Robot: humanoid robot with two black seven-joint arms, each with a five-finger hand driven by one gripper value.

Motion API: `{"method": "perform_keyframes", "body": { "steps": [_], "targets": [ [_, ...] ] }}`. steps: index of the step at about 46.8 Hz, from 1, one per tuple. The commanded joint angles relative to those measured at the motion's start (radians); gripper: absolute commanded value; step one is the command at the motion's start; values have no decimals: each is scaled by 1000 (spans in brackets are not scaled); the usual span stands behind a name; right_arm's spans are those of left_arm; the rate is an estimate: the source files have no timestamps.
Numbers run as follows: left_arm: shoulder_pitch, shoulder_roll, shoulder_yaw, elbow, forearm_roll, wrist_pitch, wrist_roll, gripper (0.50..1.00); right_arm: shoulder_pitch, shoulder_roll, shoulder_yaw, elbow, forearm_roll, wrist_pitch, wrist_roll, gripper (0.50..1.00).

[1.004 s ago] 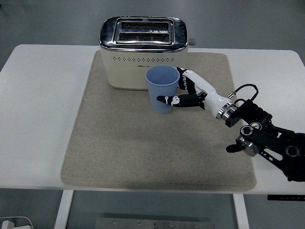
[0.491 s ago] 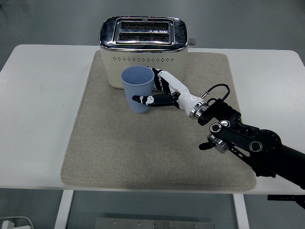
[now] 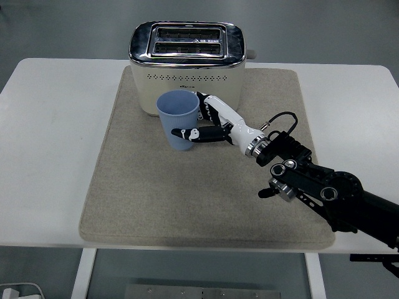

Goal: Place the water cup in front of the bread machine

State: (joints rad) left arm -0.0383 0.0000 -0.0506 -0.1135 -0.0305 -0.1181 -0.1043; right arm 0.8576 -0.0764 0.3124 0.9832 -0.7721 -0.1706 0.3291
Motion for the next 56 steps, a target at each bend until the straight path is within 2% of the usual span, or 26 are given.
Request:
{"method": "perform_keyframes", "body": {
  "steps": [1, 35, 42, 56],
  "targets": [
    [0, 0, 0, 0, 0, 0, 0, 1000, 0, 0, -10, 0, -1, 0, 2, 919],
    [0, 0, 0, 0, 0, 0, 0, 1000, 6, -23, -9, 5, 1, 2, 2, 921],
    [0, 0, 0, 0, 1, 0, 0, 1000, 12, -85, 1, 40, 4, 5, 2, 921],
    [0, 0, 0, 0, 0, 0, 0, 1000, 11, -203, 5, 178, 13, 6, 1, 921]
  ]
}}
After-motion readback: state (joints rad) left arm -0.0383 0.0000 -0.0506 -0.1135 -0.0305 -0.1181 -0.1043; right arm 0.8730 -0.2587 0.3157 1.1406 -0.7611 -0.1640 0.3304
